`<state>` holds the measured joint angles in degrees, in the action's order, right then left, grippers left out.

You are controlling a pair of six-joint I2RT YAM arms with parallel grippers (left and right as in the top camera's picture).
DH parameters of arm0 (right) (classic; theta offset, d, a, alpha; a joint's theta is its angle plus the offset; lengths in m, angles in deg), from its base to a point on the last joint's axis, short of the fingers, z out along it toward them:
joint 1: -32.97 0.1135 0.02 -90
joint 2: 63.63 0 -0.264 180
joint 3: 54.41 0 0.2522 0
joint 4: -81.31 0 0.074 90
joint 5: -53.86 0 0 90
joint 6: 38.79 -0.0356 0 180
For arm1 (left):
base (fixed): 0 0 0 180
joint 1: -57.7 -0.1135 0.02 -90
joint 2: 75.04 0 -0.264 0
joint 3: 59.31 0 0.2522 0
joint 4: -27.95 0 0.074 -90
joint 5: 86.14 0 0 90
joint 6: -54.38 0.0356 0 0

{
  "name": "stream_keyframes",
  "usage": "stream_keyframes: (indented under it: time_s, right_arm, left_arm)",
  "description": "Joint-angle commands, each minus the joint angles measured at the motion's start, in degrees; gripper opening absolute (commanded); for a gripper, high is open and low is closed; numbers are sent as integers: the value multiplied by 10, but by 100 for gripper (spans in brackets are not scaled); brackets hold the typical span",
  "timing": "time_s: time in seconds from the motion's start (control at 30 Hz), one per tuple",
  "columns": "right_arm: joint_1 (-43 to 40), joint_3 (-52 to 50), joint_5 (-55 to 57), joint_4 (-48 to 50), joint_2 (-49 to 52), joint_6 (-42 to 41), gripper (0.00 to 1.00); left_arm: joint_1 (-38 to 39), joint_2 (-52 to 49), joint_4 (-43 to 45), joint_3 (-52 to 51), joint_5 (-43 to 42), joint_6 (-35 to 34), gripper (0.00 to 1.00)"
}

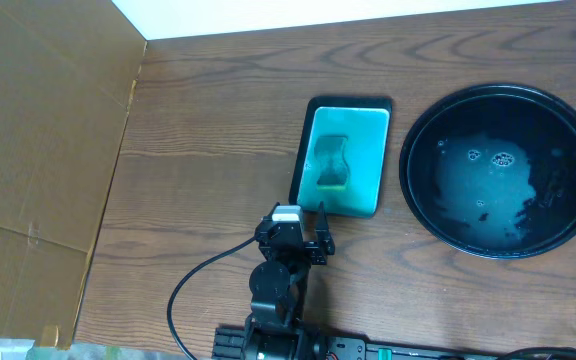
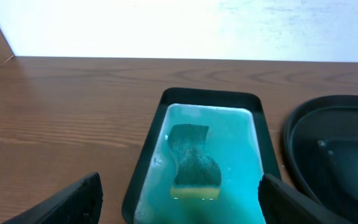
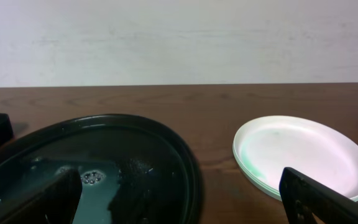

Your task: Clean dirty plates on tray and stack at the side

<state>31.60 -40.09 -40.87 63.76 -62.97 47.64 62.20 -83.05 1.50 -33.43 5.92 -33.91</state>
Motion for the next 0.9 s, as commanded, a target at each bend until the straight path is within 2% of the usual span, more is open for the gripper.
stream_keyframes:
  time_s: [0.0,0.43,0.87]
  right_arm:
    - [4,-3,-5,-1,-4,9,99]
    - [4,-3,-5,-1,-4,9,99]
    - [4,-3,-5,-1,-4,9,99]
  left_arm:
    - [-10,13,7,-14,1,-9,80]
    - [-13,71,77,-96,29,-101,81]
    - [-13,79,90,-119,35,-90,81]
